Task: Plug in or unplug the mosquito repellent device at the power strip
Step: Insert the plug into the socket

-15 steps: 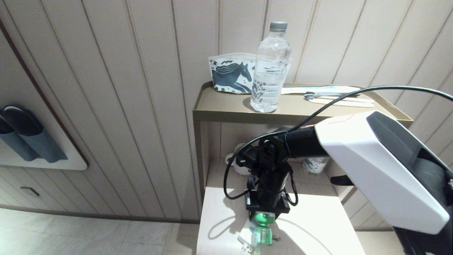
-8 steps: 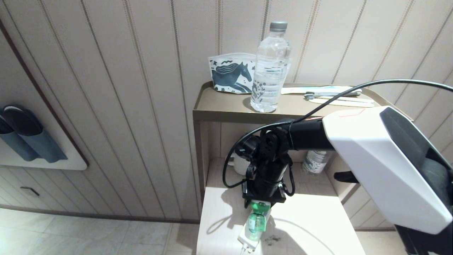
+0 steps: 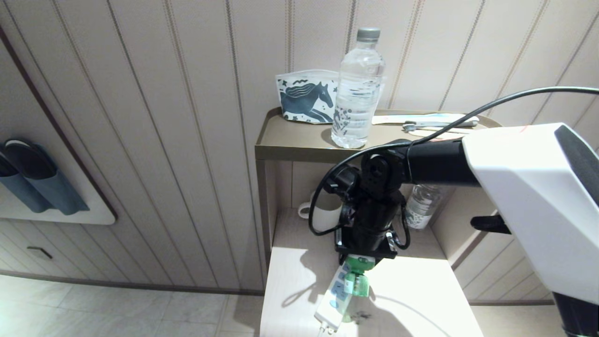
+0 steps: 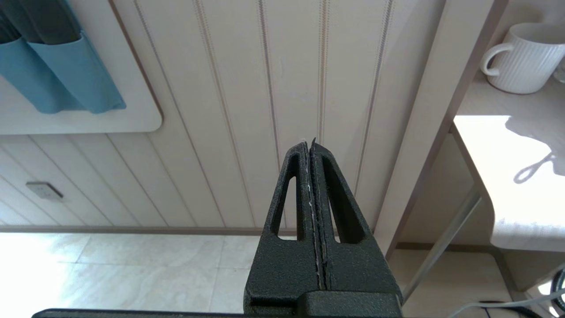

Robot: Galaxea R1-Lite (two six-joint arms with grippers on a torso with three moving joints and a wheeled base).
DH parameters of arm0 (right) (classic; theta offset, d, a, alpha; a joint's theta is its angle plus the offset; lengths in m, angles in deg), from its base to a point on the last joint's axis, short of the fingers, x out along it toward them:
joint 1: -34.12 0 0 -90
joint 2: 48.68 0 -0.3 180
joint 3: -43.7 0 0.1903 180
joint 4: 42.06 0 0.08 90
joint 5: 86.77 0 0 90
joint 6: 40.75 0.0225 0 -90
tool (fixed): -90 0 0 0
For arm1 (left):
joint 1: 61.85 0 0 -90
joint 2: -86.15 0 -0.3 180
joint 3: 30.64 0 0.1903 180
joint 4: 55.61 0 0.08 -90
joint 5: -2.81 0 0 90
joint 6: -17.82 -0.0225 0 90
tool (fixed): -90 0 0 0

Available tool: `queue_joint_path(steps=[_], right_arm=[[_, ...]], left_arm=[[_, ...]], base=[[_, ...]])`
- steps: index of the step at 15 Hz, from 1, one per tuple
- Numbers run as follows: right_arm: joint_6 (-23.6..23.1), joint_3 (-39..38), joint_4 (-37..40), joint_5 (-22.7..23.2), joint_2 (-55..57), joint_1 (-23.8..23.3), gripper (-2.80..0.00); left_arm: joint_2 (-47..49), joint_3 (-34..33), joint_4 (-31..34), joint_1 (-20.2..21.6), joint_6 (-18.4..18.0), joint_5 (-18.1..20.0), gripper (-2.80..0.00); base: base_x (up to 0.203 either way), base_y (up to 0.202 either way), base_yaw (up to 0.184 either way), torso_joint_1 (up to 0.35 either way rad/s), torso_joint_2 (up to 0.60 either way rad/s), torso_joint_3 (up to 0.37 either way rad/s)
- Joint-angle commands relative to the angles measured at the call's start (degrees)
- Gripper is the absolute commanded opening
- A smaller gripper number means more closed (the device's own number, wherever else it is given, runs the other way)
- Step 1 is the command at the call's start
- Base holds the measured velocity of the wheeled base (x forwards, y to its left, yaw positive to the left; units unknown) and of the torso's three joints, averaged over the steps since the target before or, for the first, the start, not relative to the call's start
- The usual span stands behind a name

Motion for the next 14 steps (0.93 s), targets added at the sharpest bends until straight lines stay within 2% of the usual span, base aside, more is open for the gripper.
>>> queue_joint_path(steps=[1, 5, 8, 11, 14], right_arm=[[-0.1, -1.2, -0.2, -2.3, -4.7, -0.1, -2.80], [-1.2, -8.2, -1.2, -6.0, -12.5, -0.6, -2.80], [-3.9, -18.8, -6.8, -8.3, -18.2, -1.4, -2.80], [-4.7, -27.5, -10.2, -8.4, -18.9, -1.4, -2.80], [-4.6, -32.3, -12.1, -8.3, -19.6, -1.0, -2.80]], left_arm=[[0.1, 0.0, 0.0, 0.0, 0.0, 0.0, -2.80], [0.1, 0.0, 0.0, 0.0, -0.1, 0.0, -2.80], [0.1, 0.0, 0.0, 0.1, 0.0, 0.0, -2.80], [0.1, 0.0, 0.0, 0.0, 0.0, 0.0, -2.80], [0.1, 0.0, 0.0, 0.1, 0.0, 0.0, -2.80]], base=[[0.000, 0.000, 0.000, 0.000, 0.00, 0.000], [0.000, 0.000, 0.000, 0.000, 0.00, 0.000], [0.000, 0.000, 0.000, 0.000, 0.00, 0.000], [0.000, 0.000, 0.000, 0.000, 0.00, 0.000], [0.000, 0.000, 0.000, 0.000, 0.00, 0.000]])
